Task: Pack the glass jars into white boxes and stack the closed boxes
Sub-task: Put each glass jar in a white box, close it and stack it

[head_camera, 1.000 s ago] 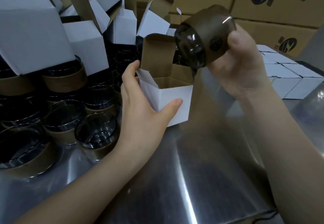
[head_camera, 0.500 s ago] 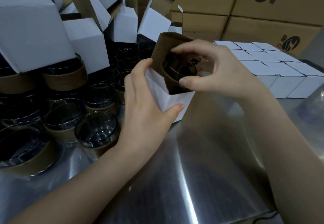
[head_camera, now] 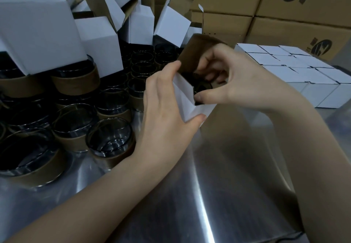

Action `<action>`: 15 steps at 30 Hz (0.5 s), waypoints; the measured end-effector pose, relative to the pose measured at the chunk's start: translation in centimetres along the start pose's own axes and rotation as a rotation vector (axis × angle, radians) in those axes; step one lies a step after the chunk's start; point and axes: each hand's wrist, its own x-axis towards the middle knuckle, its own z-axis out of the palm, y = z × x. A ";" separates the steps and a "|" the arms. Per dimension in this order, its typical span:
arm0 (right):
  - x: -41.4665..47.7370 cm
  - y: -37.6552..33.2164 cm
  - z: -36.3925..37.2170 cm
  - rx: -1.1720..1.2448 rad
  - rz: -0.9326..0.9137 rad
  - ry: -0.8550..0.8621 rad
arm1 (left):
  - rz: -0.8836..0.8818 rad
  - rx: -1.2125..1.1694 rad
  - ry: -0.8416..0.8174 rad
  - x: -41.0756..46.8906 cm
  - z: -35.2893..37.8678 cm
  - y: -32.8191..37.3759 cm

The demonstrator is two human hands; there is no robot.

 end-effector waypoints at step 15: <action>-0.1 -0.8 -0.4 -0.022 0.081 -0.145 | 0.138 0.138 -0.047 -0.2 -0.2 0.6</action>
